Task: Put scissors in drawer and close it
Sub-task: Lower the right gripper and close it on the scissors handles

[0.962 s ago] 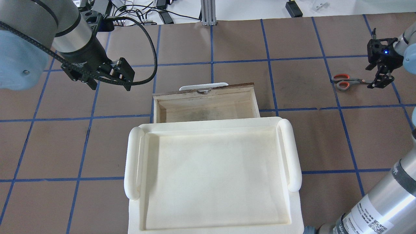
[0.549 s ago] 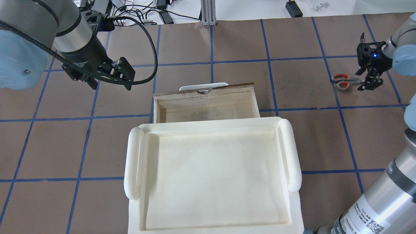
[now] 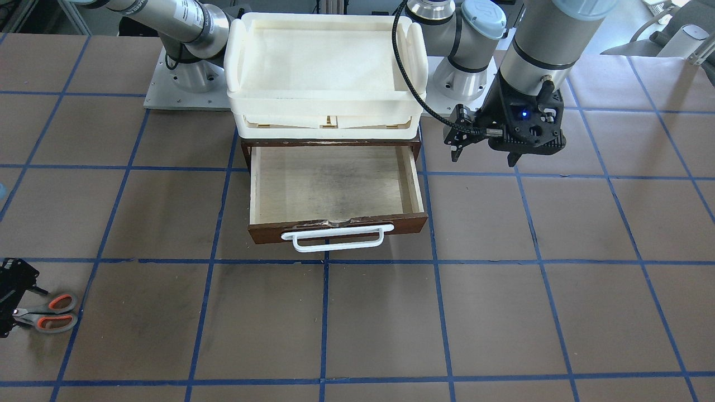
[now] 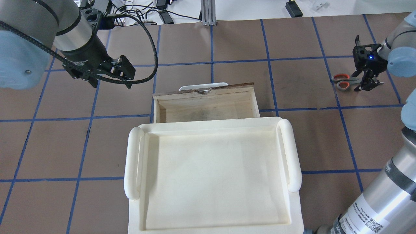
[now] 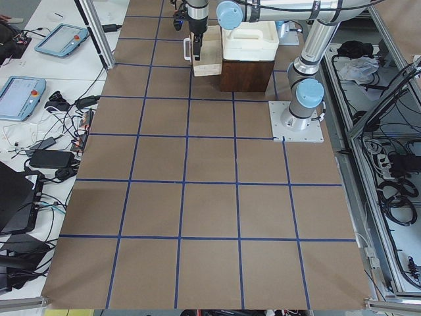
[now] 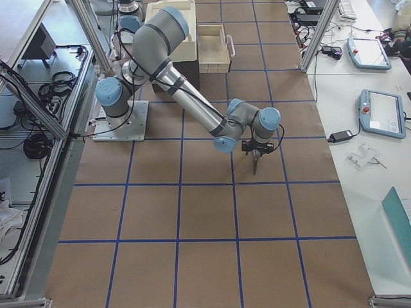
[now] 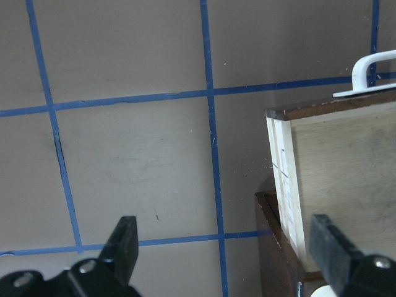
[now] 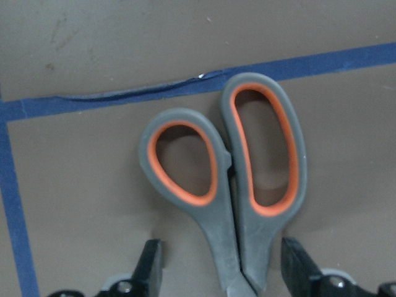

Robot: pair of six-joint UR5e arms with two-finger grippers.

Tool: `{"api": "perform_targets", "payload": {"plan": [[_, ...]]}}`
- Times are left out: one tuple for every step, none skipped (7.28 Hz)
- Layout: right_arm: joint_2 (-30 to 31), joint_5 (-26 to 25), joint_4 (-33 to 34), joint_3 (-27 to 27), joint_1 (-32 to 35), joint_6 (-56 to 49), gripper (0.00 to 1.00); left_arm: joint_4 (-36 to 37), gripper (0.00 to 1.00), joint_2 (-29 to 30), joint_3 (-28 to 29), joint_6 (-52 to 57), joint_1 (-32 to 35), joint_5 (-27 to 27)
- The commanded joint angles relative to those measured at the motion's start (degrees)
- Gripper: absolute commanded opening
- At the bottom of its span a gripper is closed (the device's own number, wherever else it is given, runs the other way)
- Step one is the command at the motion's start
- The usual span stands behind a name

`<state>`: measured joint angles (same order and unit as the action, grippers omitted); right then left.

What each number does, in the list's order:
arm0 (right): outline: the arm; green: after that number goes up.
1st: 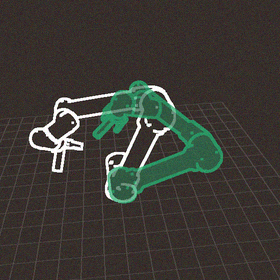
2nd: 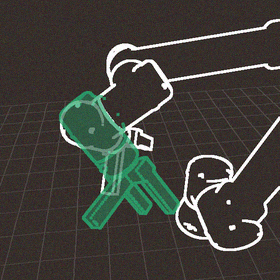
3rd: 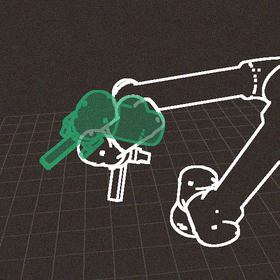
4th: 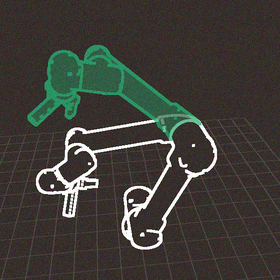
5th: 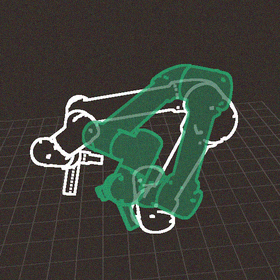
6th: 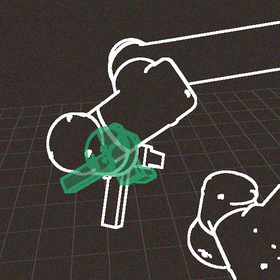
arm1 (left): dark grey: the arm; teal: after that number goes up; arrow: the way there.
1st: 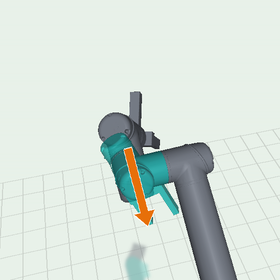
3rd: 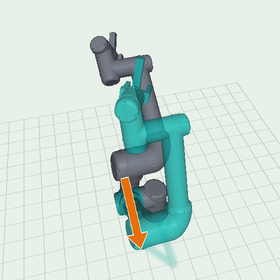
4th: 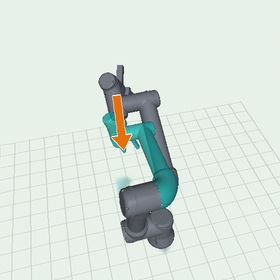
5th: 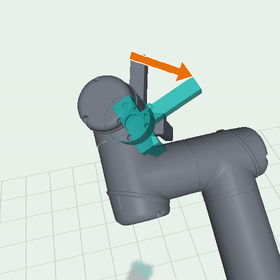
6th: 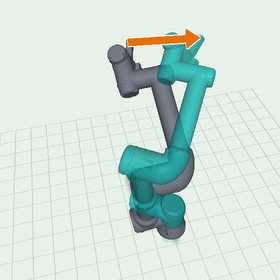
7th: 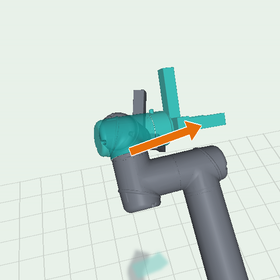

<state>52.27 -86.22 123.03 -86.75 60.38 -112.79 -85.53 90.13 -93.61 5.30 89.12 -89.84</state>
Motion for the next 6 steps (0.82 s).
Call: {"api": "perform_targets", "payload": {"plan": [[0.02,-0.09,0.10,0.00,0.00,-0.50,0.40,0.28,1.00,0.57,0.27,0.06,0.00,0.02],[0.37,-0.26,0.01,0.00,0.00,-0.07,0.15,0.54,1.00,0.31,0.19,0.15,0.00,0.11],[0.46,-0.61,0.01,0.00,0.00,-0.24,0.00,0.63,1.00,0.31,0.01,0.15,0.00,0.11],[0.81,-0.79,0.01,0.08,0.00,-0.07,0.00,0.63,1.00,0.31,0.01,0.15,0.00,0.11],[2.55,-0.53,-0.51,0.17,0.00,0.11,0.00,0.63,1.00,0.31,-0.08,0.41,0.00,0.11],[6.05,0.26,-2.34,0.09,0.18,-0.15,0.00,0.63,1.00,0.22,-0.08,0.68,0.00,0.02]]}}
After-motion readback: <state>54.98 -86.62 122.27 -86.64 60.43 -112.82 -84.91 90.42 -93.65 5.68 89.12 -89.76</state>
